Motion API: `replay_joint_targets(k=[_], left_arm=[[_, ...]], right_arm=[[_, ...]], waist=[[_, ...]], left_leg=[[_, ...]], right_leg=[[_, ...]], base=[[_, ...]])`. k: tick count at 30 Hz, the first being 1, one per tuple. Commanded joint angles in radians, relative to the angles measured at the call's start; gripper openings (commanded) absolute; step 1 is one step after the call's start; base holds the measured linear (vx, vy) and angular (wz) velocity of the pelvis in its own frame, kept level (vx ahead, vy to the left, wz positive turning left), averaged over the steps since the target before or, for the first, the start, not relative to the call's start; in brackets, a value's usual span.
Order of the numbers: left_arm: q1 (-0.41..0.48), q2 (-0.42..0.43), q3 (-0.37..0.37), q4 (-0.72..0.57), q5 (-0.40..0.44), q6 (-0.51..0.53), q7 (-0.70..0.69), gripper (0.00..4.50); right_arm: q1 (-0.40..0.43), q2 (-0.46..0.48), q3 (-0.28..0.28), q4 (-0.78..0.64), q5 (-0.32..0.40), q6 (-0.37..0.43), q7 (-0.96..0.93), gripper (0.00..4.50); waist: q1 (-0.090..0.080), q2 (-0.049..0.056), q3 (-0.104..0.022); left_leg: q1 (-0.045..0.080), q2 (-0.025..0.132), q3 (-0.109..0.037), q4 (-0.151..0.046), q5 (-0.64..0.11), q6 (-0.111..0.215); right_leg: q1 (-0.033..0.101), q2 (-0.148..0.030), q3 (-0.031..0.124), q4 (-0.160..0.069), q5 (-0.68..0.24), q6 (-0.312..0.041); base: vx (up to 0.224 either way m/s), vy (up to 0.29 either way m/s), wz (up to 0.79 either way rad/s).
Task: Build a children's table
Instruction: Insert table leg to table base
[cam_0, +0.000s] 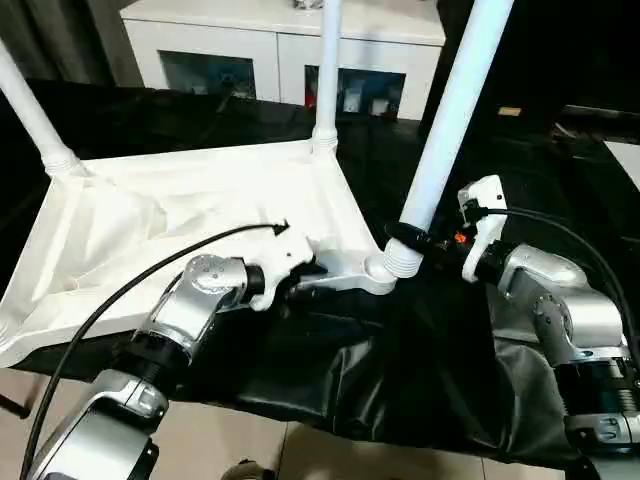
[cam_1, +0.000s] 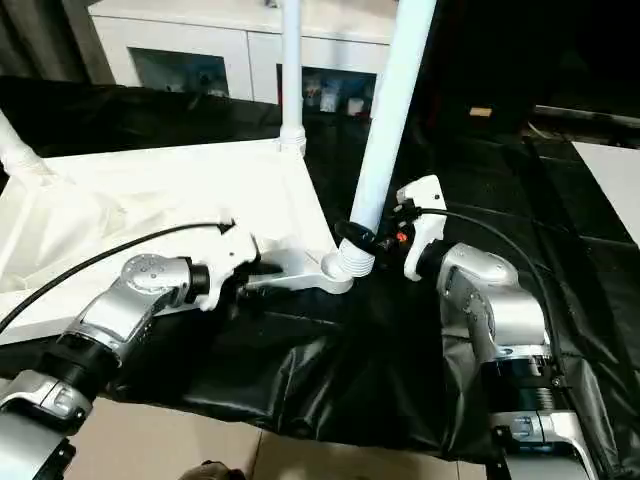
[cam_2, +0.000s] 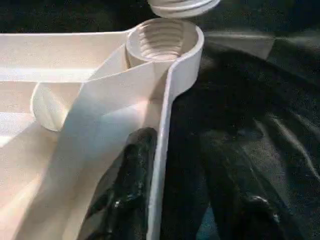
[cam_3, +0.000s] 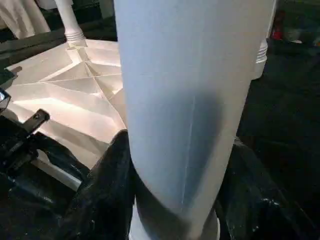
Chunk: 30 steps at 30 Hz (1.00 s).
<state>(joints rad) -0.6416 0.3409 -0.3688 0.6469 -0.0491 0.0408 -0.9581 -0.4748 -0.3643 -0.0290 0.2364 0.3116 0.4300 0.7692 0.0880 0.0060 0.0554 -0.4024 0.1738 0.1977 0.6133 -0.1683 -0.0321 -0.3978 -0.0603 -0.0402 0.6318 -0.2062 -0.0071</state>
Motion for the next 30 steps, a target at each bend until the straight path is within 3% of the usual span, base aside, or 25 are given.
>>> replay_joint_targets(k=[1, 17, 21, 24, 26, 27, 30], left_arm=[[-0.024, -0.001, -0.007, 0.032, 0.025, -0.025, -0.005, 1.48], [-0.111, 0.003, -0.042, 0.201, 0.108, -0.092, -0.107, 0.07], [-0.117, 0.004, -0.041, 0.209, 0.106, -0.087, -0.137, 0.0], [-0.093, 0.013, -0.04, 0.168, 0.09, -0.066, -0.187, 0.0], [-0.048, 0.026, -0.036, 0.08, 0.068, -0.03, -0.206, 0.0], [-0.014, 0.039, -0.038, 0.013, 0.057, -0.004, -0.22, 0.0], [0.025, 0.056, -0.042, -0.065, 0.051, 0.026, -0.223, 0.0]], right_arm=[[-0.029, -0.007, 0.003, -0.018, 0.001, -0.013, -0.003, 1.85], [-0.048, -0.015, 0.022, -0.005, -0.008, -0.023, 0.027, 1.85], [-0.046, -0.015, 0.026, -0.009, -0.006, -0.021, 0.033, 1.85], [-0.033, -0.026, 0.038, -0.027, 0.002, 0.001, 0.062, 1.85], [-0.015, -0.039, 0.048, -0.056, 0.016, 0.039, 0.087, 1.85], [0.0, -0.049, 0.057, -0.08, 0.024, 0.06, 0.1, 1.85], [0.018, -0.058, 0.068, -0.1, 0.025, 0.076, 0.111, 1.85]], waist=[[-0.001, 0.004, -0.075], [0.002, 0.0, -0.074], [0.003, 0.0, -0.077], [0.004, 0.003, -0.076], [0.005, 0.003, -0.075], [0.007, 0.009, -0.074], [0.003, 0.007, -0.072]], left_leg=[[0.036, 0.059, -0.031, -0.073, -0.19, 0.009], [0.036, 0.06, -0.031, -0.073, -0.181, 0.018], [0.034, 0.06, -0.03, -0.071, -0.152, 0.033], [0.035, 0.062, -0.03, -0.071, -0.164, 0.037], [0.035, 0.064, -0.03, -0.072, -0.166, 0.035], [0.035, 0.068, -0.032, -0.074, -0.171, 0.034], [0.038, 0.068, -0.032, -0.077, -0.196, 0.025]], right_leg=[[0.046, -0.086, 0.044, -0.071, -0.041, -0.236], [0.047, -0.092, 0.044, -0.07, -0.046, -0.251], [0.049, -0.091, 0.043, -0.063, 0.01, -0.263], [0.048, -0.091, 0.042, -0.065, 0.004, -0.269], [0.049, -0.091, 0.042, -0.063, 0.006, -0.273], [0.049, -0.092, 0.042, -0.062, 0.006, -0.274], [0.045, -0.09, 0.042, -0.065, -0.033, -0.268]], base=[[0.0, 0.0, 0.0], [0.0, 0.0, 0.0], [0.0, 0.0, 0.0], [0.0, 0.0, 0.0], [0.0, 0.0, 0.0], [0.0, 0.0, 0.0], [0.0, 0.0, 0.0]])
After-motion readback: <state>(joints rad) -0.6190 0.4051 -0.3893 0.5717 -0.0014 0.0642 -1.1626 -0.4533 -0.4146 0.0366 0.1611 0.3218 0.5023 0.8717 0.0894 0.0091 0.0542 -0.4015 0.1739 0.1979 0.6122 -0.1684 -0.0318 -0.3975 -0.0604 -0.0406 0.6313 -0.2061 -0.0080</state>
